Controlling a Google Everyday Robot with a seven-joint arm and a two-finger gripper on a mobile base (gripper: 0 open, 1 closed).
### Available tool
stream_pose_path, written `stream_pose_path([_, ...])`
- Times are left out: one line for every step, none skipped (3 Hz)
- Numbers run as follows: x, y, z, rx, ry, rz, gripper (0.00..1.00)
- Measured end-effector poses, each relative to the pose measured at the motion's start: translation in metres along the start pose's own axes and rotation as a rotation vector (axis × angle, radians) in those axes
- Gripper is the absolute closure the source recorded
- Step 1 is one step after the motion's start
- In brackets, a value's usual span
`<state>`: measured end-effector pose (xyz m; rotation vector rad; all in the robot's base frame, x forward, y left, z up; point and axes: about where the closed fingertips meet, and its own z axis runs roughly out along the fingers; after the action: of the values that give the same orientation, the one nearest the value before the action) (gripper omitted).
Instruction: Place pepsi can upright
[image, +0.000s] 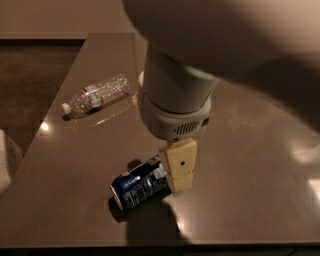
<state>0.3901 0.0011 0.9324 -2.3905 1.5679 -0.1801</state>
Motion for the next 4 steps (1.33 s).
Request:
stream_pose_path([-0.020,0.006,0.019,-0.046,0.027,-0.059,0.00])
stream_pose_path([-0.032,0.011,0.041,-0.107,0.043,-0.104,0.00])
stream_pose_path([-0.040,0.016,0.055,-0.147,0.047,-0.130,0.00])
stream_pose_path([-0.044,0.021,0.065,-0.172,0.054,-0.148,0.00])
